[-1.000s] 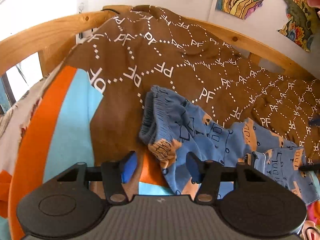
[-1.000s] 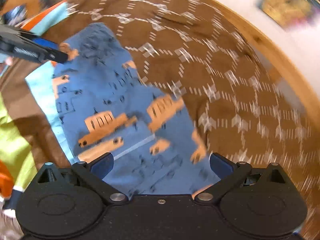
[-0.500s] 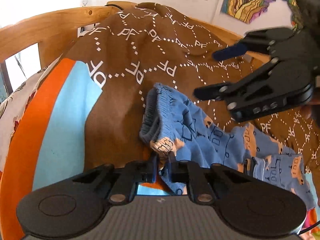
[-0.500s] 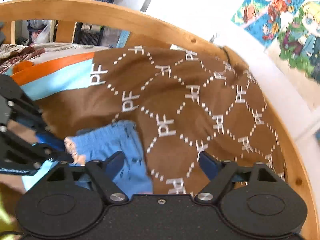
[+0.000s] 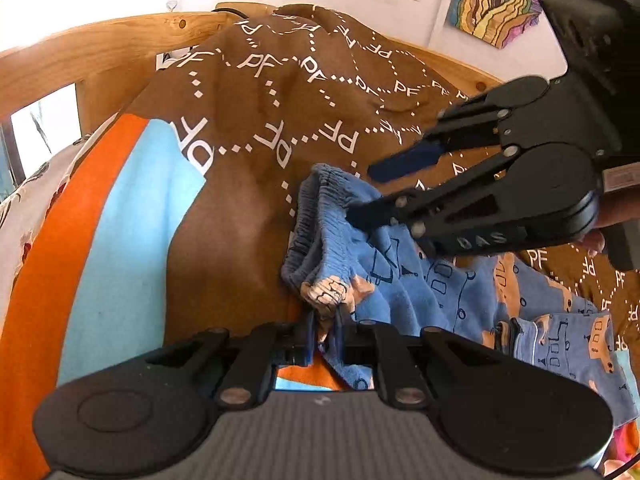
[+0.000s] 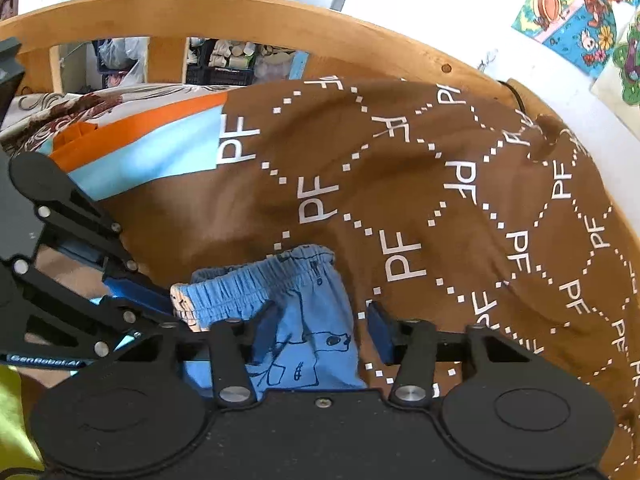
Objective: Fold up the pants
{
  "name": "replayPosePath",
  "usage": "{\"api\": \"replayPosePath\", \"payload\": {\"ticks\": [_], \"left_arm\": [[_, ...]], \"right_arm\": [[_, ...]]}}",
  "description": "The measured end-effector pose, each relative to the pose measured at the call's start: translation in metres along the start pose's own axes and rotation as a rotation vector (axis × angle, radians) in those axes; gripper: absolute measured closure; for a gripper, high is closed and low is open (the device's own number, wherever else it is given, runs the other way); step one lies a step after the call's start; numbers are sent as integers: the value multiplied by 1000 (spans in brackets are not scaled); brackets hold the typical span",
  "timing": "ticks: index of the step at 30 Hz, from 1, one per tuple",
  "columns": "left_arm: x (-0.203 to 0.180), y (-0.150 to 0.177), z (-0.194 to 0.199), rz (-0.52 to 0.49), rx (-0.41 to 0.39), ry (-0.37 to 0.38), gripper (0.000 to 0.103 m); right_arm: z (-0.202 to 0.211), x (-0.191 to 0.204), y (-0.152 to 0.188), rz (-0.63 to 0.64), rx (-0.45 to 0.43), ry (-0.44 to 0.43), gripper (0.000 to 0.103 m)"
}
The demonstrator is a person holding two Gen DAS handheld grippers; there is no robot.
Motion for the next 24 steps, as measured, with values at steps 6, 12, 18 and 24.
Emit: {"api": "replayPosePath", "payload": {"ticks": [6,12,18,24], "left_arm": [[3,-2,3,11,-26,-5,91],[6,-4,3,39,-45,-18,87],[1,-5,14,-15,-129,-129,58],[0,-9,10,-9,-115,-101,54]], "right_arm": [[0,0,0,-3,-2,12,99],[-1,-8,6,-56,5,32,100],[-6,-11,6,-72,13,54,99],[-5,-18,5,-116,6,53,81]]}}
Point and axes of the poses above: each gripper's, at about its wrist camera, not at the fingertips, and z roughly against the way its jaws point, x to its left, y to its underside, the point moved 7 cm from there along -z, roughly the way its jaws point, and after that the axes turned 11 degrees about x, right-handed, at the moved point
